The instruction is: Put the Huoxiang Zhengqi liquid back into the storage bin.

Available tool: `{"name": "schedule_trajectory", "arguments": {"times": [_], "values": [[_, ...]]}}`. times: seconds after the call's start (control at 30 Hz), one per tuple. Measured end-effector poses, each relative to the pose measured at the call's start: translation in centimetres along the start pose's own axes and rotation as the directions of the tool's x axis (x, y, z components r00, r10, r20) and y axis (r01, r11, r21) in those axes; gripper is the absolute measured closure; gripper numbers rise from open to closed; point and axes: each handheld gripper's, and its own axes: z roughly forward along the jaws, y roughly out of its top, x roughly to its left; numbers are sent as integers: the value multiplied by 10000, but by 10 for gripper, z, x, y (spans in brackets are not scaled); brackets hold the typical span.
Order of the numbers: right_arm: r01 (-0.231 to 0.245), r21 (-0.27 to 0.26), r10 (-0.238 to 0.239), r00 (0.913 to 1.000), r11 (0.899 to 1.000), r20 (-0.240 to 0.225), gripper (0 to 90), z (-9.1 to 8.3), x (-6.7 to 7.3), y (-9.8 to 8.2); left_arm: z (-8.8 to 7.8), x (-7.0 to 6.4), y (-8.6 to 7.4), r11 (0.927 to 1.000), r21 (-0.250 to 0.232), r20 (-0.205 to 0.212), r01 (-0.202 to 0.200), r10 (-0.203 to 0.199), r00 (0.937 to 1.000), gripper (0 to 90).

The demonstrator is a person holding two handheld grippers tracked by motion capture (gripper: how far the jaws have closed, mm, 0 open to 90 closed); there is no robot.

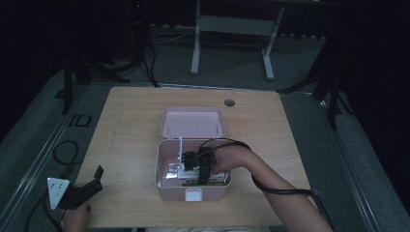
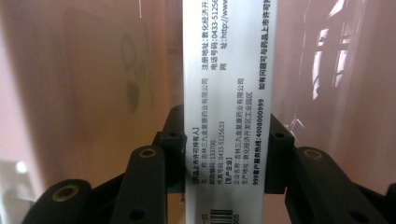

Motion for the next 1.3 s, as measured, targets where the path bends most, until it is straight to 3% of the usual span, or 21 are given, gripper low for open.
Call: {"name": "schedule_trajectory", "arguments": {"times": [0.4, 0.53, 0.73, 0.87, 1.03, 1.23, 1.3], "values": [[-81, -202, 77, 9998, 9998, -198, 609, 10, 0, -4, 0, 0, 0, 10000, 10, 14, -33, 33, 10000, 2], [272, -105, -274, 9994, 9996, -215, 526, 9, 2, -4, 0, -1, 0, 10000, 12, 8, -33, 33, 10000, 2], [274, -145, -275, 9996, 9995, -46, 471, -2, 3, -6, 0, 0, 0, 10000, 0, 20, -25, 25, 10000, 2], [303, -605, -312, 9994, 9977, -143, 433, -18, 5, -11, 0, 0, 0, 10000, 0, 20, -24, 24, 10000, 2], [225, -1395, -218, 9997, 9900, 66, 359, -46, 5, -22, 0, 0, 0, 10000, -4, 25, -31, 31, 10000, 2], [-92, -2453, 170, 9994, 9694, 299, 229, -73, -1, -44, 0, -1, 0, 10000, 14, 17, -46, 46, 10000, 2], [-266, -2794, 327, 9993, 9598, 172, 197, -80, -4, -54, 0, -1, 0, 10000, 15, 13, -49, 49, 10000, 2]]}}
